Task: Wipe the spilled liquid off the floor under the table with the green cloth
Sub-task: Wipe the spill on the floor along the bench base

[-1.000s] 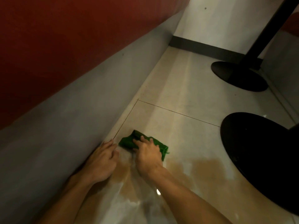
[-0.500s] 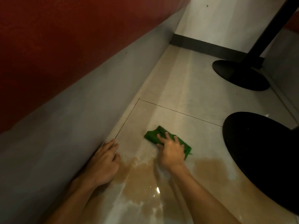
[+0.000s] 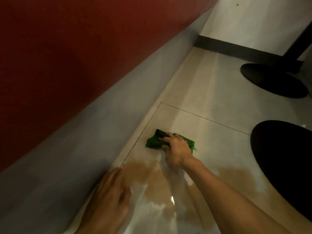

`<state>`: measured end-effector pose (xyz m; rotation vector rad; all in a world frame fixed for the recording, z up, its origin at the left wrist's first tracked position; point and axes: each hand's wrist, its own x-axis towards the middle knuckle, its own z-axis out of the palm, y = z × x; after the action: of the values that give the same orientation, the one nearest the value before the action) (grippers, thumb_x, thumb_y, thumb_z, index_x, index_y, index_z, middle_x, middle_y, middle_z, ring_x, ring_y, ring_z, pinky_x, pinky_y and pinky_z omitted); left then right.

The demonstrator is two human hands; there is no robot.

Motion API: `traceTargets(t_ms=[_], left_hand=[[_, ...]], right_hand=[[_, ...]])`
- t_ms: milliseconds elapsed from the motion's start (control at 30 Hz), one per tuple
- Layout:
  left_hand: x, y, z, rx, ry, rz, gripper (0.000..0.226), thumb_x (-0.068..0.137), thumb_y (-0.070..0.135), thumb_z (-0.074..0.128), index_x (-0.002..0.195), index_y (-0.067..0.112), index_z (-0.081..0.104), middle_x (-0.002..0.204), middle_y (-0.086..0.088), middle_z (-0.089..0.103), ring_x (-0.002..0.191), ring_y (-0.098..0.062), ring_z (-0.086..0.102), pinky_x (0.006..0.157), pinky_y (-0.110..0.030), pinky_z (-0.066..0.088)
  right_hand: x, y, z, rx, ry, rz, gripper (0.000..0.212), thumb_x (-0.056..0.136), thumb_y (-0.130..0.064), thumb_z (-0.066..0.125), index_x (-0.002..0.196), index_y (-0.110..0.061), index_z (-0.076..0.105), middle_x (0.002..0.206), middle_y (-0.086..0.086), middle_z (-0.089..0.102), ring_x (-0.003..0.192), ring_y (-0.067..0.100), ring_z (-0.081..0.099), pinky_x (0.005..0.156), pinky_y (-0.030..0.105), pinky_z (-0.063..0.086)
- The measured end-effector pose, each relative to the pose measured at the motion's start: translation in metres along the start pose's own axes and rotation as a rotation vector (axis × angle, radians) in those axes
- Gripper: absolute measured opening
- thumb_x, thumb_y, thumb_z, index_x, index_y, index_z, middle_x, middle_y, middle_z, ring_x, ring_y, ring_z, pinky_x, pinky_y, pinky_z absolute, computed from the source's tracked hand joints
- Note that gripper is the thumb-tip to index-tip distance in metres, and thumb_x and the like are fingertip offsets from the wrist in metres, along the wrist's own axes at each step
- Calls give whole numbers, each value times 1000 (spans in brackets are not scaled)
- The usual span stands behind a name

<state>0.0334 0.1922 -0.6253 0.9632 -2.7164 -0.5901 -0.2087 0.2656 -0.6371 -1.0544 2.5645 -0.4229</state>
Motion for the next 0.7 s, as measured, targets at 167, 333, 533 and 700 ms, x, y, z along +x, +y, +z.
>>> traceTargets(t_ms=[167, 333, 533, 700], left_hand=[[-36, -34, 10, 134, -145, -51, 57, 83, 38, 39, 116, -1, 63, 122, -17, 63, 113, -29, 57, 96, -30, 30], [-34, -35, 5, 79, -131, -53, 59, 78, 37, 40, 111, -3, 68, 118, -18, 65, 114, -21, 44, 102, -22, 17], [-34, -37, 10, 116, -162, -98, 61, 75, 39, 39, 111, 1, 70, 118, -12, 67, 111, -18, 47, 96, -28, 28], [-32, -39, 12, 98, -168, -136, 57, 75, 42, 39, 109, 11, 72, 120, -3, 67, 108, -18, 62, 92, -26, 32]], right_hand=[[1, -46, 18, 62, -3, -138, 46, 94, -28, 48, 139, -38, 43, 153, -2, 33, 142, 30, 24, 114, 55, 19], [-14, -76, 34, -61, -97, -200, 44, 99, -34, 40, 143, -39, 38, 159, -4, 17, 146, 28, 10, 117, 55, 8], [-58, -71, 44, -104, -154, -390, 45, 96, -38, 45, 140, -45, 39, 158, -10, 18, 147, 22, 10, 119, 49, 8], [-35, -51, 30, -142, -169, -440, 44, 98, -32, 44, 140, -45, 40, 157, -12, 22, 147, 19, 13, 119, 44, 13]])
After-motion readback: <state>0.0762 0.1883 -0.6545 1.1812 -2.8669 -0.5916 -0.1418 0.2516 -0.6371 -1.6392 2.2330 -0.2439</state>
